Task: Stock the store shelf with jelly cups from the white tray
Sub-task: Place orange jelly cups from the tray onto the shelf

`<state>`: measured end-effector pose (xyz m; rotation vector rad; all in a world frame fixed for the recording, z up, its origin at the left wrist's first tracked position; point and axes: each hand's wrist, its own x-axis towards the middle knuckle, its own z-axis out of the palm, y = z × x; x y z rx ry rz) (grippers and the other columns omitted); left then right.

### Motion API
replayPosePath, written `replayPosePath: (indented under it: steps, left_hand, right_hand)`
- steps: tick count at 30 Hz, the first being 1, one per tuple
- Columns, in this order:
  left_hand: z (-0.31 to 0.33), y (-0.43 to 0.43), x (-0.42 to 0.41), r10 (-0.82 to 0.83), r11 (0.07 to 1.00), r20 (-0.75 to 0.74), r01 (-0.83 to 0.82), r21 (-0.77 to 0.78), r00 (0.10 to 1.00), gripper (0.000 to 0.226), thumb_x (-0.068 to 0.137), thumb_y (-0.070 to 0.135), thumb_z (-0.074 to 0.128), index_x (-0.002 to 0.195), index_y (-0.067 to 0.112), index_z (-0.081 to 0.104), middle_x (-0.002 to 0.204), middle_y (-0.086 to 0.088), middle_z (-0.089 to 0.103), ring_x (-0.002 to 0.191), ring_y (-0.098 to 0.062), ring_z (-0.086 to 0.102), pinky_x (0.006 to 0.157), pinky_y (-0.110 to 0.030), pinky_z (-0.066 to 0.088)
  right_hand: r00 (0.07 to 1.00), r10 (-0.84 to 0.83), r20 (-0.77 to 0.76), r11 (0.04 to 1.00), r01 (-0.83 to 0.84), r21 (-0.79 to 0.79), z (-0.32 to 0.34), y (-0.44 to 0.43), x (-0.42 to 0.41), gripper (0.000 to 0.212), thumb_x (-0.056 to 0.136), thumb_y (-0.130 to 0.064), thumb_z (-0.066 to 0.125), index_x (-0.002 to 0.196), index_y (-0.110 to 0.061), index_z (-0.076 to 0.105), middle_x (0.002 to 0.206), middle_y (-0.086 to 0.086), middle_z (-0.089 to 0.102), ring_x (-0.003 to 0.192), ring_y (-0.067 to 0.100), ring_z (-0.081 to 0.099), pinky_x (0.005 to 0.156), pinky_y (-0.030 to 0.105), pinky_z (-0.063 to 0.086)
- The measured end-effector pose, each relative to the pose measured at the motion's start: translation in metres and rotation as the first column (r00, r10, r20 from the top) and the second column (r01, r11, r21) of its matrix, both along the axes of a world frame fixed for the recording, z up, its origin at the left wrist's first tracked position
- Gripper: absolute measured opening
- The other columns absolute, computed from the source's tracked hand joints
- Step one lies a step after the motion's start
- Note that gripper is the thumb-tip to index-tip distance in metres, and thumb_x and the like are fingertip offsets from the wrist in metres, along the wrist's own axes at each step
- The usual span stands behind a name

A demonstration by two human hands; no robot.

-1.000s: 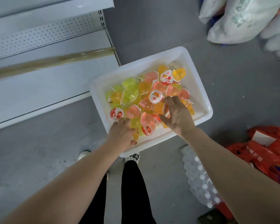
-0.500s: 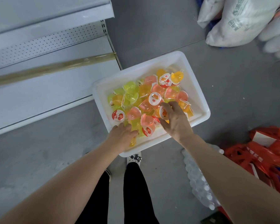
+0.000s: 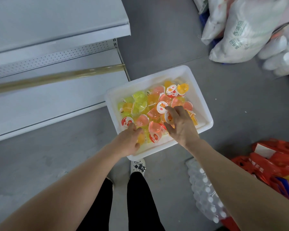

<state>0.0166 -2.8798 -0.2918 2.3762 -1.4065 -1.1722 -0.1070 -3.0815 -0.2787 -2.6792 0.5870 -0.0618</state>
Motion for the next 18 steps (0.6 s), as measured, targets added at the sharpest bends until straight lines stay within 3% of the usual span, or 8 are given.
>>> replayPosePath:
  steps: [7, 11, 13, 18]
  left_hand:
    - [0.087, 0.025, 0.042, 0.198, 0.953, 0.056, -0.178, -0.246, 0.979, 0.053, 0.076, 0.017, 0.069, 0.124, 0.015, 0.048, 0.121, -0.003, 0.047, 0.102, -0.024, 0.056, 0.073, -0.024, 0.036]
    - [0.143, 0.047, 0.082, 0.216, 0.928, 0.131, -0.162, -0.335, 0.967, 0.06, 0.076, 0.024, 0.07, 0.132, 0.022, 0.049, 0.123, -0.003, 0.051, 0.111, -0.024, 0.053, 0.092, -0.032, 0.044]
    - [0.17, 0.062, 0.101, 0.244, 0.91, 0.16, -0.169, -0.378, 0.957, 0.061, 0.078, 0.027, 0.071, 0.135, 0.024, 0.047, 0.124, -0.003, 0.052, 0.113, -0.023, 0.052, 0.095, -0.034, 0.044]
    - [0.245, 0.093, 0.147, 0.361, 0.822, 0.184, -0.218, -0.527, 0.914, 0.054, 0.075, 0.032, 0.075, 0.12, 0.019, 0.048, 0.112, -0.002, 0.06, 0.1, -0.022, 0.057, 0.08, -0.03, 0.044]
  right_hand:
    - [0.998, -0.013, 0.065, 0.998, 0.017, -0.063, 0.088, 0.028, 0.037, 0.055, 0.079, -0.029, 0.076, 0.126, -0.014, 0.053, 0.111, 0.011, 0.059, 0.098, 0.032, 0.056, 0.086, 0.041, 0.048]
    - [0.994, -0.025, 0.107, 0.993, 0.038, -0.113, 0.139, 0.049, 0.068, 0.052, 0.078, -0.034, 0.076, 0.119, -0.013, 0.052, 0.107, 0.008, 0.062, 0.096, 0.031, 0.056, 0.085, 0.042, 0.047]
    - [0.987, 0.005, 0.158, 0.988, 0.02, -0.155, 0.162, 0.062, 0.084, 0.049, 0.079, -0.038, 0.075, 0.115, -0.015, 0.051, 0.103, 0.006, 0.062, 0.093, 0.03, 0.057, 0.083, 0.041, 0.047]
    - [0.952, 0.073, 0.296, 0.97, 0.001, -0.245, 0.223, 0.088, 0.126, 0.043, 0.079, -0.041, 0.073, 0.107, -0.017, 0.051, 0.095, 0.002, 0.06, 0.085, 0.025, 0.055, 0.08, 0.037, 0.046]
